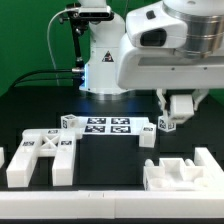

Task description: Assemble chair

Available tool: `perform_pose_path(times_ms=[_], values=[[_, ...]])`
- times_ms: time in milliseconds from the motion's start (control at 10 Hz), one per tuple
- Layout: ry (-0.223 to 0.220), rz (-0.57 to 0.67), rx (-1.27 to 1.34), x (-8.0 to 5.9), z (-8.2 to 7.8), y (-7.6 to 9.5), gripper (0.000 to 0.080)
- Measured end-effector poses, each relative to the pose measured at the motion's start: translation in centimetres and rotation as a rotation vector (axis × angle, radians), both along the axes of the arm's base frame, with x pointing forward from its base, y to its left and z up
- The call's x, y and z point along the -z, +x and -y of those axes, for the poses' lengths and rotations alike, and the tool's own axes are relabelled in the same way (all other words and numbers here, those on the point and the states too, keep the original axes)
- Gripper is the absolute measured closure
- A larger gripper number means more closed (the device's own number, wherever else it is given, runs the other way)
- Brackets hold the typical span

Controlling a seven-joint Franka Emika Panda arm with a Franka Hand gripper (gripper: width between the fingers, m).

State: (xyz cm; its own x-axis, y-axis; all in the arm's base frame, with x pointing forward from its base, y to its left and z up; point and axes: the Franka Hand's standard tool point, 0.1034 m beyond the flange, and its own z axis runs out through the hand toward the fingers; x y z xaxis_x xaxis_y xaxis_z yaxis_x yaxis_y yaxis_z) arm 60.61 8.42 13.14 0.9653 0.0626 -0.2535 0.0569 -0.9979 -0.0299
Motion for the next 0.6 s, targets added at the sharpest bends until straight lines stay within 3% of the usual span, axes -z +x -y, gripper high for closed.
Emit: perform_pose_path(times_ms=[100,300,600], values=[[0.008,0.072,0.003,-0.7,0.0,1.4,0.0517],[0.015,0.184,0.004,0.1,-0.1,1.1,0.0515],[0.028,0.407,0.015,0.3,-0.5,2.4,0.0515]])
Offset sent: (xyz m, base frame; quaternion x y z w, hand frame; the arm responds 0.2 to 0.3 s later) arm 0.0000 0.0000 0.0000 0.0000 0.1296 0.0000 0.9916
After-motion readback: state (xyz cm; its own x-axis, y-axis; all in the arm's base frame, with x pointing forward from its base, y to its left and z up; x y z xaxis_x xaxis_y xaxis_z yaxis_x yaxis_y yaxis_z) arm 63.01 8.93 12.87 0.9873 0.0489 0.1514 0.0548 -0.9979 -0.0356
